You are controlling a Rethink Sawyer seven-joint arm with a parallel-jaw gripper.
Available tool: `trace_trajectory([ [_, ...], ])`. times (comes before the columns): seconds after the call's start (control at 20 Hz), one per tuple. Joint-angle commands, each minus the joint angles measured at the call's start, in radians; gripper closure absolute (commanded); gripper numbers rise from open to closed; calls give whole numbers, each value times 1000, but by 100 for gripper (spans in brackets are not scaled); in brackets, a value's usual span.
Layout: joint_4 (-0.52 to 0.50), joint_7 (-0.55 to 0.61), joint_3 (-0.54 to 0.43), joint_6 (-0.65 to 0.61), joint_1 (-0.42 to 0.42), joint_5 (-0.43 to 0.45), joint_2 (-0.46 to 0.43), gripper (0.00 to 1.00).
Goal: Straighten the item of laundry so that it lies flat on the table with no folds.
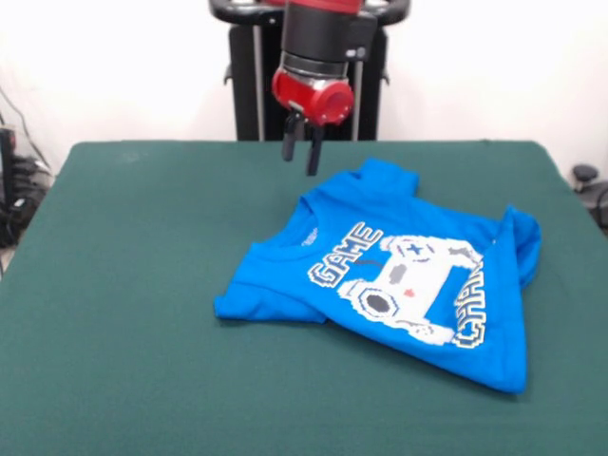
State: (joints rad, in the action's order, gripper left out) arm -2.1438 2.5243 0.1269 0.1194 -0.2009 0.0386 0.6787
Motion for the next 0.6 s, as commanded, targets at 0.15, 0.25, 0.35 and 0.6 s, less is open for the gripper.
trace_trajectory([
  [0.15,112,130,-73,-174,101,-141,30,0],
  [0.25,127,125,-53,-186,122,-157,32,0],
  [0.35,148,121,-40,-211,141,-173,35,0],
  [0.6,191,122,-33,-215,170,-203,15,0],
])
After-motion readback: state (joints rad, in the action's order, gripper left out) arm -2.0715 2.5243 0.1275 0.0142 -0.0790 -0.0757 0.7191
